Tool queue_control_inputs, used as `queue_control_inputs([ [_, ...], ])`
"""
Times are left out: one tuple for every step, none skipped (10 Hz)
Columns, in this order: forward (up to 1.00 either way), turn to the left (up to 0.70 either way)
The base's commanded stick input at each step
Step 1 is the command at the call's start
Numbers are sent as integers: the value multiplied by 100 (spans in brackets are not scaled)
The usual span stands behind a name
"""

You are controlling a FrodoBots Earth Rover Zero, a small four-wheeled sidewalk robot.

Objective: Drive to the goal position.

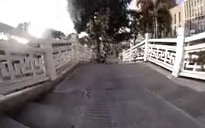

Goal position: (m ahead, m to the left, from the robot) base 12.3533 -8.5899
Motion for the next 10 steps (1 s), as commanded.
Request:
queue_control_inputs([
  [45, 0],
  [45, 0],
  [45, 0],
  [45, 0],
  [45, 0],
  [45, 0],
  [45, 0],
  [45, 0],
  [45, 0],
  [45, 0],
])
